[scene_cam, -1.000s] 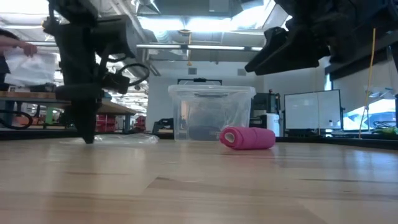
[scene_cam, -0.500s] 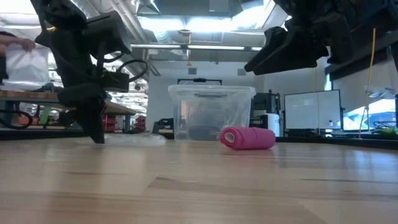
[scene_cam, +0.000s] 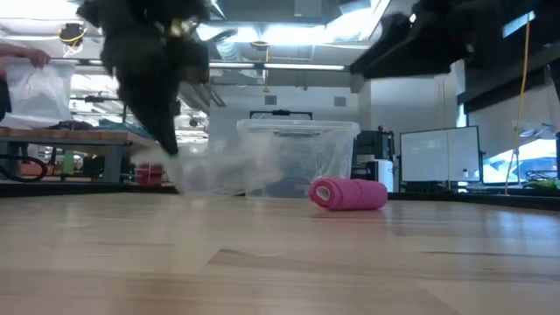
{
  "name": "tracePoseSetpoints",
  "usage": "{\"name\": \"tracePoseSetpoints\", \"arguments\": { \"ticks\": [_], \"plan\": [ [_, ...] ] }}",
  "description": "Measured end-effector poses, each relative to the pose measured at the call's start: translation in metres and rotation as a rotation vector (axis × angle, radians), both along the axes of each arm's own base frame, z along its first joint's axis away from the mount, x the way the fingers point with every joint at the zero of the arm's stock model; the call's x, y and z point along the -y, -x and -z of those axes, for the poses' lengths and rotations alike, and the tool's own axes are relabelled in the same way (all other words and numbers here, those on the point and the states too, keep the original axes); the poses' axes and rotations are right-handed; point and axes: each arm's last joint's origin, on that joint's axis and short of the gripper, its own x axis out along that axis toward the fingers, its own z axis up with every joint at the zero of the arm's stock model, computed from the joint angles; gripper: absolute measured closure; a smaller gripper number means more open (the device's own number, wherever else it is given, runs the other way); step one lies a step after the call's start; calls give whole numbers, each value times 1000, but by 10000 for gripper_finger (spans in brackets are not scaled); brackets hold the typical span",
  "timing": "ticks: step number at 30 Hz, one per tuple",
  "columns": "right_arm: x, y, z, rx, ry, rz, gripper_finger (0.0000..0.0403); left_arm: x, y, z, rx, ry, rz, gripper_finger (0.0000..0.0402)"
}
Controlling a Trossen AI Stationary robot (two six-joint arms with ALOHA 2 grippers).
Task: Roll bandage
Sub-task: Open the transparent zip lock bag
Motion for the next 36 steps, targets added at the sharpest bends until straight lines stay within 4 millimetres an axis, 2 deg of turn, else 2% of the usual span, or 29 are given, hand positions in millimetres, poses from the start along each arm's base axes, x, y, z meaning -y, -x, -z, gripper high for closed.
{"name": "tracePoseSetpoints", "arguments": {
  "ticks": [5, 9, 13, 20, 28, 36],
  "plan": [
    [-15, 7, -5, 16, 108, -121, 194, 15, -11, -51, 151, 138, 94, 400],
    [-24, 6, -3, 31, 182, -134, 194, 26, -16, -70, 203, 252, 161, 401],
    [-29, 0, -2, 101, 248, -61, 194, 32, -17, -73, 223, 288, 190, 400],
    [-37, -14, -3, 231, 290, -121, 194, 41, -26, -70, 255, 297, 222, 399],
    [-39, -27, 9, 204, 408, -181, 194, 48, -33, -62, 257, 292, 253, 399],
    [-46, -53, 1, 194, 430, -193, 199, 51, -37, -67, 333, 269, 307, 398]
  ]
}}
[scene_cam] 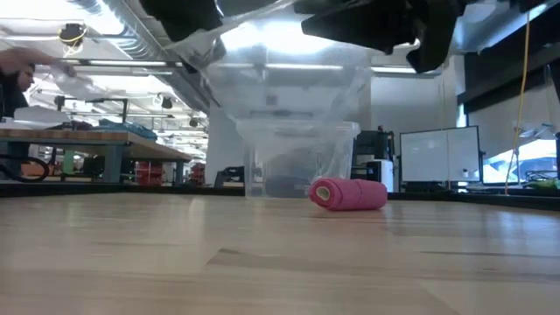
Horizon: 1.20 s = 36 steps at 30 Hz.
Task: Roll bandage
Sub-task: Open the transparent zip lock bag
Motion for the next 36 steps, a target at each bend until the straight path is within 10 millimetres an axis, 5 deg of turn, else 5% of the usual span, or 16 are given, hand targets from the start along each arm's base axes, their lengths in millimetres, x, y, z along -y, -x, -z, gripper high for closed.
{"name": "tracePoseSetpoints", "arguments": {
  "ticks": [3, 9, 17, 25, 36],
  "plan": [
    [-3, -3, -5, -43, -14, -3, 239, 0, 0, 0, 7, -7, -9, 398],
    [-9, -5, -10, -138, -83, 22, 387, -6, -1, 1, -13, -11, -133, 398],
    [-20, 6, -19, -181, -184, 43, 397, -22, -5, 0, 5, -56, -238, 398],
    [-10, 25, -35, -224, -316, 149, 397, -42, -11, -5, 84, -121, -279, 394],
    [4, 32, -26, -261, -323, 370, 400, -50, -27, 6, 138, -227, -256, 249]
  ]
}}
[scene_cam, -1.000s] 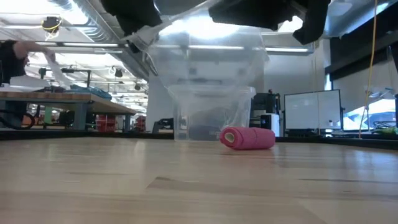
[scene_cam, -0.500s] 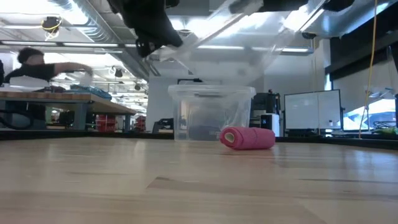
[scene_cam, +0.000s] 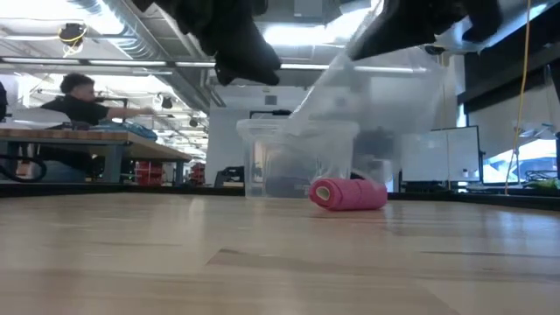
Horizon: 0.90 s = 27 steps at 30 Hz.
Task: Roll bandage
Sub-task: Open the transparent zip lock bag
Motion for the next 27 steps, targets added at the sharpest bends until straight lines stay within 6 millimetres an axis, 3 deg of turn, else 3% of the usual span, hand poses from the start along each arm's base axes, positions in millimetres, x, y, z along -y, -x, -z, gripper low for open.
{"name": "tracePoseSetpoints", "arguments": {
  "ticks": [5, 13, 18, 27],
  "plan": [
    [15, -3, -5, 51, -93, 118, 401, -5, 7, -16, 66, -66, -45, 235],
    [72, -16, -15, 128, -455, 322, 401, 23, 0, -38, 316, -305, 91, 253],
    [98, -24, -19, 150, -666, 325, 401, 36, -3, -30, 282, -391, 63, 258],
    [99, -26, -18, 139, -701, 313, 401, 39, -26, 18, 97, -619, -18, 258]
  ]
}}
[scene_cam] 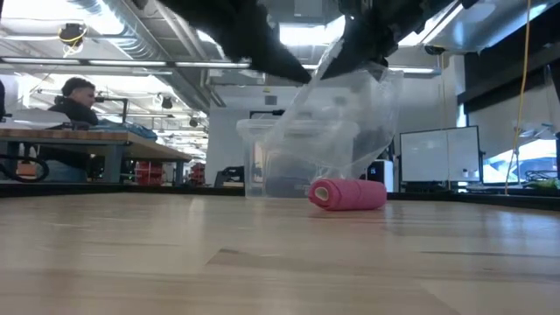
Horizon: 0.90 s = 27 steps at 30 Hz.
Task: Roll bandage
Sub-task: Open the transparent zip lock bag
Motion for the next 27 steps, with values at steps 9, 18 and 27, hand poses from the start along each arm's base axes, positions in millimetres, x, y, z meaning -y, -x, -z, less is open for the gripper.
{"name": "tracePoseSetpoints", "arguments": {
  "ticks": [9, 18, 27],
  "plan": [
    [1, 0, 0, 0, 7, 7, 401, 8, -15, 19, 19, -104, -14, 258],
    [7, -1, -1, 14, 9, 35, 401, 23, -15, 9, 110, -170, -20, 258],
    [6, -4, -6, 79, -6, 40, 401, 11, -16, 8, 135, -153, -171, 258]
  ]
}}
